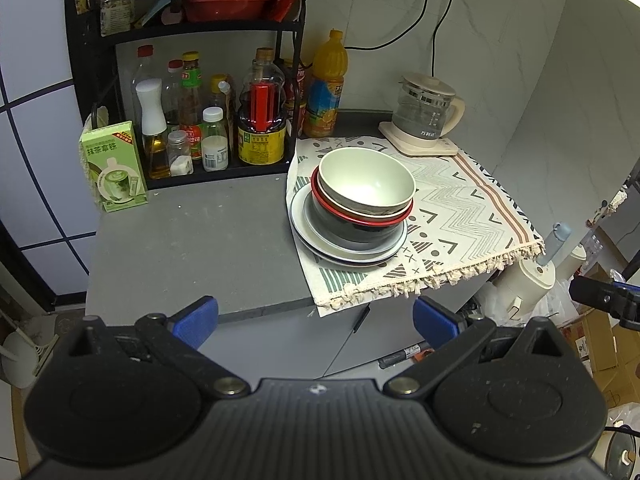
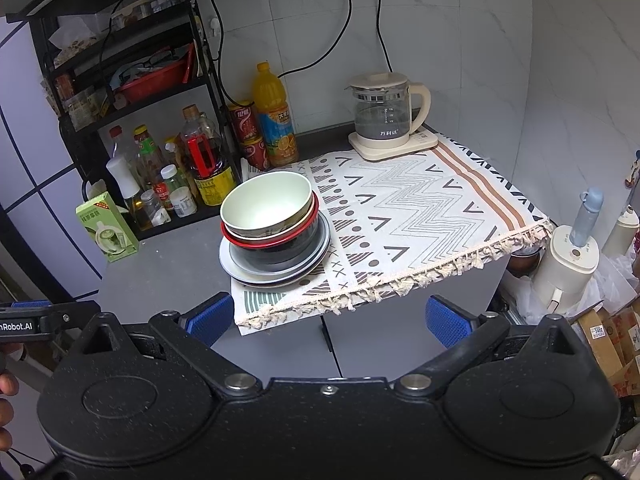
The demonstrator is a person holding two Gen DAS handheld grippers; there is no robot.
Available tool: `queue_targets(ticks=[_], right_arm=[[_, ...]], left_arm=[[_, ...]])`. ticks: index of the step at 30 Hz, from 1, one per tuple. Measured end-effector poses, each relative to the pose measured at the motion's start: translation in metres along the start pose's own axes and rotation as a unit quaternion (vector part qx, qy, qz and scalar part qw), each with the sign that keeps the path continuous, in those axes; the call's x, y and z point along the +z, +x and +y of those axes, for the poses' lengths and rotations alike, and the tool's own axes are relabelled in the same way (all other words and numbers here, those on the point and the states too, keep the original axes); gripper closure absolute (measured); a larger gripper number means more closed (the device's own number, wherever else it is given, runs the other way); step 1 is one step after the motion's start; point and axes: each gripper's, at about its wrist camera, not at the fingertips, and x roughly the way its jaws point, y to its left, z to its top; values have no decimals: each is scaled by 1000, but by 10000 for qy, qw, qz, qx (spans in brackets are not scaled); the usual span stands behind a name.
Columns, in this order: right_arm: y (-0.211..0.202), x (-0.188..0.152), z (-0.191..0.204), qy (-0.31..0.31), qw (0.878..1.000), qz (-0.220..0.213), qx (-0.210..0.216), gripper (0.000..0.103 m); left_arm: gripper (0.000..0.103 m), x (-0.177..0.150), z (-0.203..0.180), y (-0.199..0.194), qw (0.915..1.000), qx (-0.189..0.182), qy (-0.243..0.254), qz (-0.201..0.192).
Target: Organize plates and bowls
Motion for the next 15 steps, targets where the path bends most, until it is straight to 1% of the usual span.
queue_targets(ticks=[15], right_arm=[[7,3,2,-146,9998,159,30,0]], left_arm=[[1,4,-3,11,9999,-63,14,118]])
